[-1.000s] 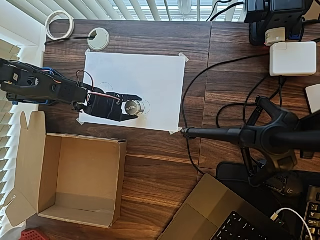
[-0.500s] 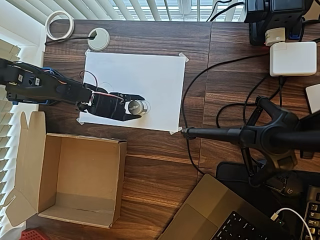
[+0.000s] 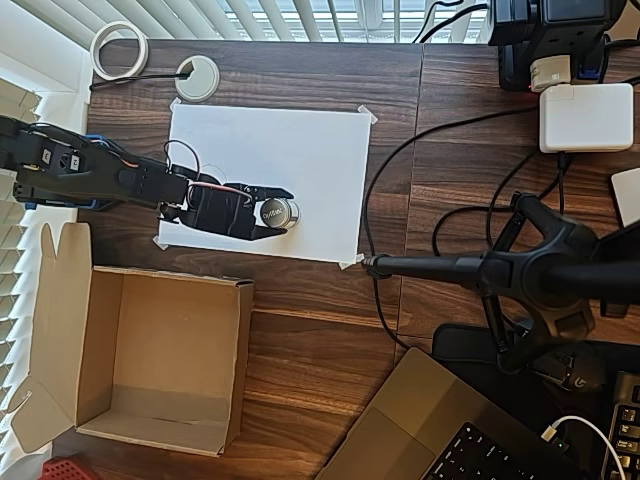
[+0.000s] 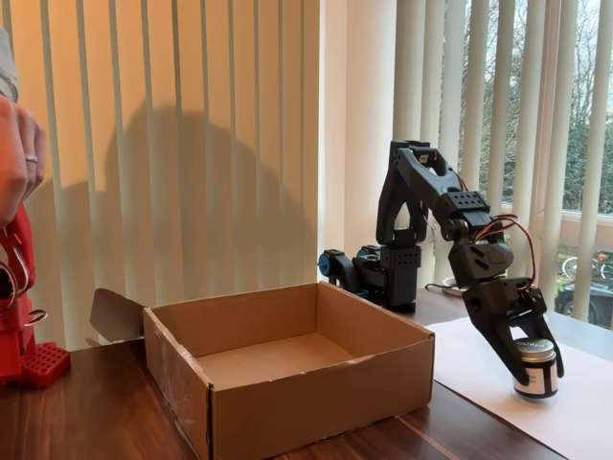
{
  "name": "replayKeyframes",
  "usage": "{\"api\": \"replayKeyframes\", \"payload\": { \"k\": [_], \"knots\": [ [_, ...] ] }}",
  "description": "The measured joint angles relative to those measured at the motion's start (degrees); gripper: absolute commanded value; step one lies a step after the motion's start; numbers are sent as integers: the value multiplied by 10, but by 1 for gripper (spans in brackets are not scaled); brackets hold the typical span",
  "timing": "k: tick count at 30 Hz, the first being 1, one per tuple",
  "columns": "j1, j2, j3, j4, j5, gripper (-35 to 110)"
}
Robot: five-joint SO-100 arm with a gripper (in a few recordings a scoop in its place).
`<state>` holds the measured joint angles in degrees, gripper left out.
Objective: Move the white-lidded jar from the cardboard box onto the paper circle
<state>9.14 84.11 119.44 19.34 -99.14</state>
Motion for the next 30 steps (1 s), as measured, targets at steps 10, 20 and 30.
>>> {"api": "replayKeyframes", "payload": {
  "k": [10, 20, 30],
  "knots": [
    [0, 0, 0, -7, -5, 7],
    [0, 0, 0, -9, -15, 7],
    [4, 0, 6, -9, -22, 7]
  ]
}}
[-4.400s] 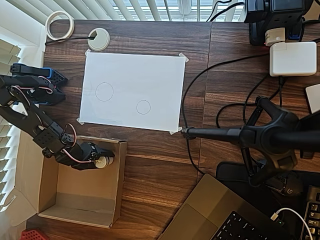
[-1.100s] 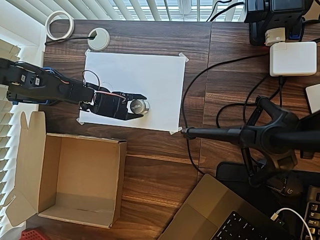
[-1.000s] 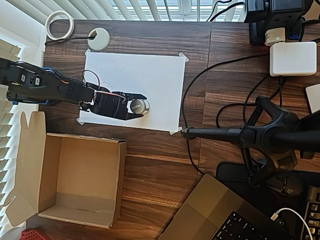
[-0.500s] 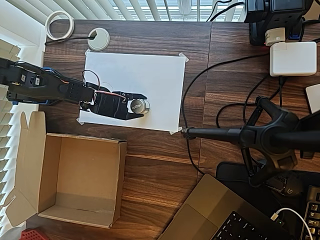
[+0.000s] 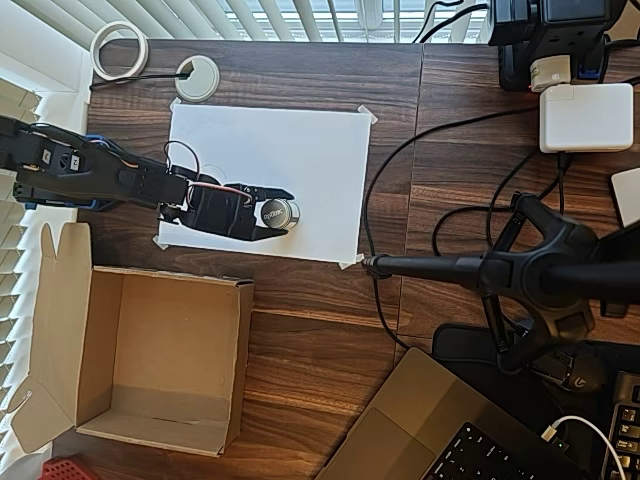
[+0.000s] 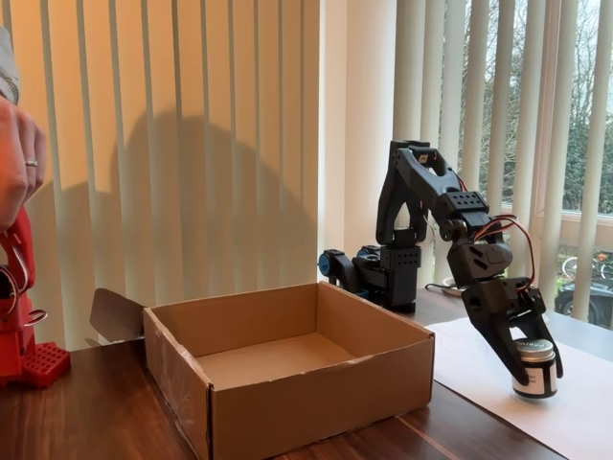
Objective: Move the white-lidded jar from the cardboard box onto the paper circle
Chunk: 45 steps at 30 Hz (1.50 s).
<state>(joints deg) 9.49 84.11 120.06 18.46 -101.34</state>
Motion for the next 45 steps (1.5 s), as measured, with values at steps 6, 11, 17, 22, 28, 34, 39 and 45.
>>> {"api": "replayKeyframes", "payload": {
  "k": [6, 11, 17, 22, 28, 34, 39, 45],
  "knots": [
    [-3, 0, 0, 0, -4, 8],
    [-3, 0, 1, 0, -7, 23],
    [0, 0, 1, 0, -13, 27],
    [0, 0, 1, 0, -20, 35],
    [0, 0, 1, -4, -25, 42],
    [-3, 0, 1, -4, -18, 44],
    [-3, 38, 1, -4, -18, 43],
    [6, 141, 28, -4, -43, 43]
  ]
}}
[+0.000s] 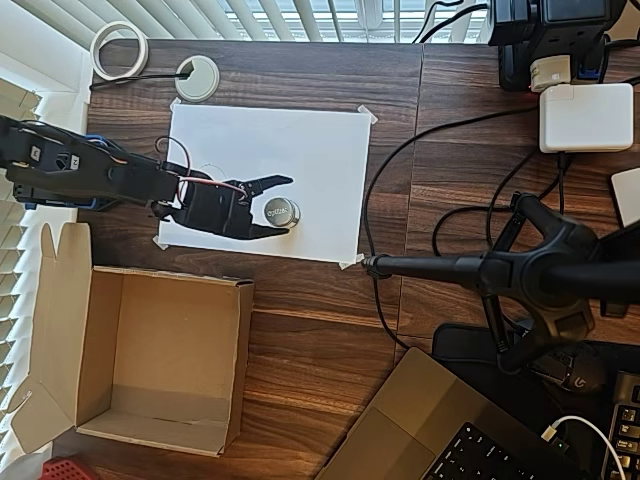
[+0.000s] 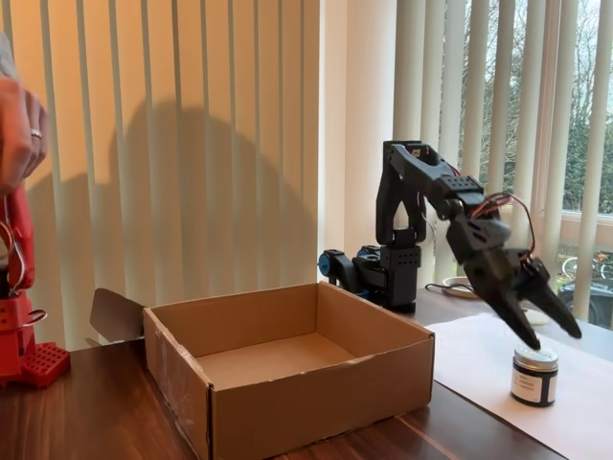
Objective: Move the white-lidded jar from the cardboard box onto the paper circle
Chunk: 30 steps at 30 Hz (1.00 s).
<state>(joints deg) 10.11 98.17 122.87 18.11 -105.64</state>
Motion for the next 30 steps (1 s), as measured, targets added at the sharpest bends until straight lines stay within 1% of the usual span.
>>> {"api": "replayKeyframes", "payload": {
  "k": [2, 5, 9, 13, 15, 18, 24, 28, 30],
  "knots": [
    [7, 40, 15, -4, -12, 43],
    [8, 106, 46, -22, 7, 43],
    [-9, 213, 103, -28, 57, 43],
    [-34, 316, 180, -28, 135, 41],
    [-47, 366, 221, -28, 188, 37],
    [-75, 440, 293, -18, 293, 36],
    [-101, 601, 422, 65, 513, 36],
    [-118, 712, 484, 142, 669, 27],
    [-118, 758, 504, 192, 732, 19]
  ]
}}
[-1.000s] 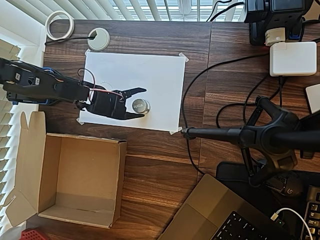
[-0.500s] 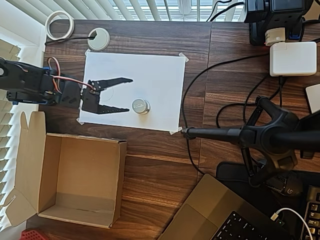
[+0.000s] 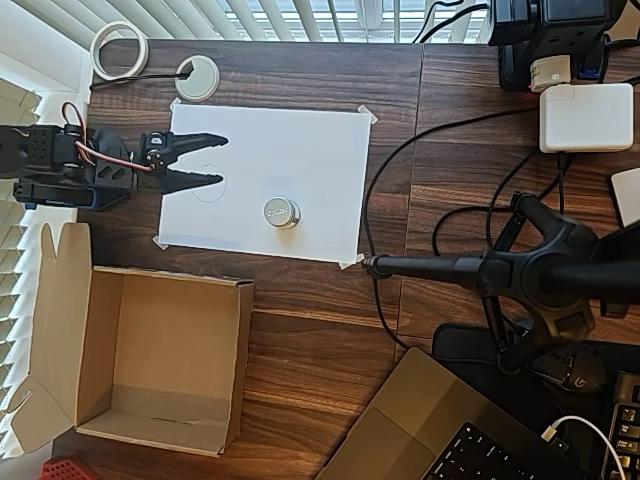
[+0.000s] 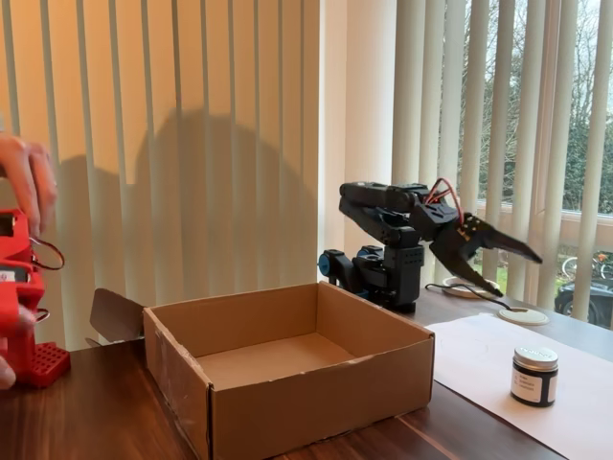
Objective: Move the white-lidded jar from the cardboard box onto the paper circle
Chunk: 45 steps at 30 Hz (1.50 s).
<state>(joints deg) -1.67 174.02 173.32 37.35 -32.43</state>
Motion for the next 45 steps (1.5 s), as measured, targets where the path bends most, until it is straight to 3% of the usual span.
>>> {"api": "replayKeyframes", "payload": {
  "k": [4, 14, 23, 45],
  "knots": [
    [1, 70, 27, 81, 105, 6],
    [-11, 159, 40, 212, 252, 0],
    [-5, 180, 40, 302, 256, 0],
    [-13, 180, 40, 306, 256, 0]
  ]
}}
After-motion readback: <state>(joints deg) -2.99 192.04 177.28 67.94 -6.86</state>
